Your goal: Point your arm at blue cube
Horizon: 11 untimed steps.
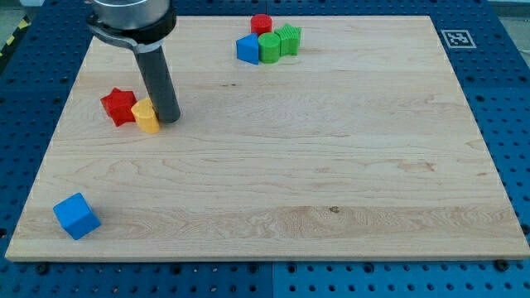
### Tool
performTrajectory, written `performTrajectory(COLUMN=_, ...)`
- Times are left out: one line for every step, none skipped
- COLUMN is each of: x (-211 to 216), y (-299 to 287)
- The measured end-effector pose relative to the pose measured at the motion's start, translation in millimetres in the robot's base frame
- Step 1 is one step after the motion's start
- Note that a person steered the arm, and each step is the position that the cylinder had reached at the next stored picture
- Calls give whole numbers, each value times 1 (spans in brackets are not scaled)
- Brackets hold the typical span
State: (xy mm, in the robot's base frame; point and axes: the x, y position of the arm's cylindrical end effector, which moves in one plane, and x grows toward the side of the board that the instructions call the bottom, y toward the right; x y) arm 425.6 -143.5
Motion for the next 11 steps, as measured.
performTrajectory(x=0, y=0)
performTrajectory(x=15, y=10)
performTrajectory(x=68, y=21)
performTrajectory(x=133, y=21)
performTrajectory(x=190, y=9)
performTrajectory(x=193, y=8)
performTrajectory(x=193, y=6)
performTrajectory(x=192, y=-18)
performTrajectory(x=193, y=-33)
performTrajectory(x=193, y=-34)
performTrajectory(x=193, y=-45)
